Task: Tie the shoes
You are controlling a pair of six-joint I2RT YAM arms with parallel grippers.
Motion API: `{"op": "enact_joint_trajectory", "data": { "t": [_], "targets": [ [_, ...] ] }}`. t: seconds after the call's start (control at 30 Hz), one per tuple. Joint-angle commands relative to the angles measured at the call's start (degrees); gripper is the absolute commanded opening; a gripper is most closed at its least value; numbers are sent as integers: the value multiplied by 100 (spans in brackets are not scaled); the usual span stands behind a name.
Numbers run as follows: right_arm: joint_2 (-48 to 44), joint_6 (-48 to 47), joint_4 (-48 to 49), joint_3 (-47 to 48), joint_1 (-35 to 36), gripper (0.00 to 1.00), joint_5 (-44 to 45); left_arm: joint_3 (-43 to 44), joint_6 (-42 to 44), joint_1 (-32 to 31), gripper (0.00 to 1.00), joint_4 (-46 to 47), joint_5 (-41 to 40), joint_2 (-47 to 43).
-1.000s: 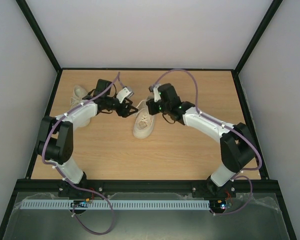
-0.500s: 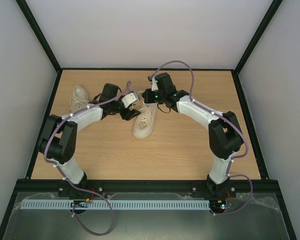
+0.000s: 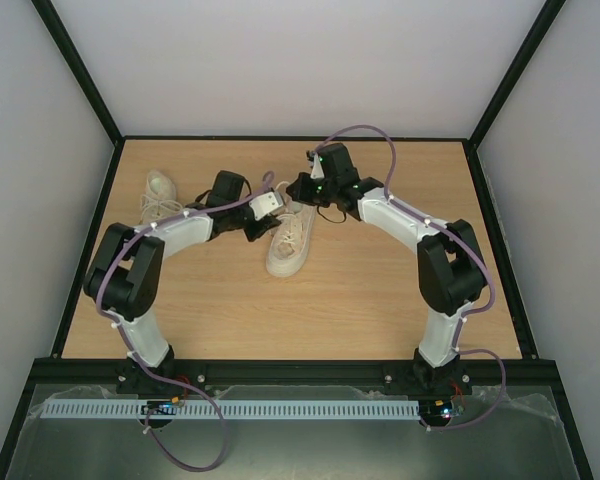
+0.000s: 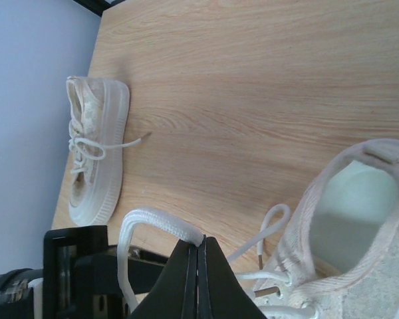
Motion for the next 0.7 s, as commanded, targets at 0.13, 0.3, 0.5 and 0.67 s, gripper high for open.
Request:
{"op": "enact_joint_trajectory", "data": {
  "t": [0.13, 0.3, 0.5, 0.67],
  "targets": [
    [26, 586, -265, 14, -65, 1, -563, 42, 65, -61, 2, -32, 329, -401],
    [-23, 518, -678, 178, -88, 1, -642, 40, 172, -70, 2, -141, 195, -493],
    [256, 171, -1195, 157, -103, 1, -662, 88, 226, -99, 2, -228, 321, -536],
    [642, -256, -1713, 606, -95, 1, -697, 158, 178, -123, 2, -237, 344, -461]
  ]
}}
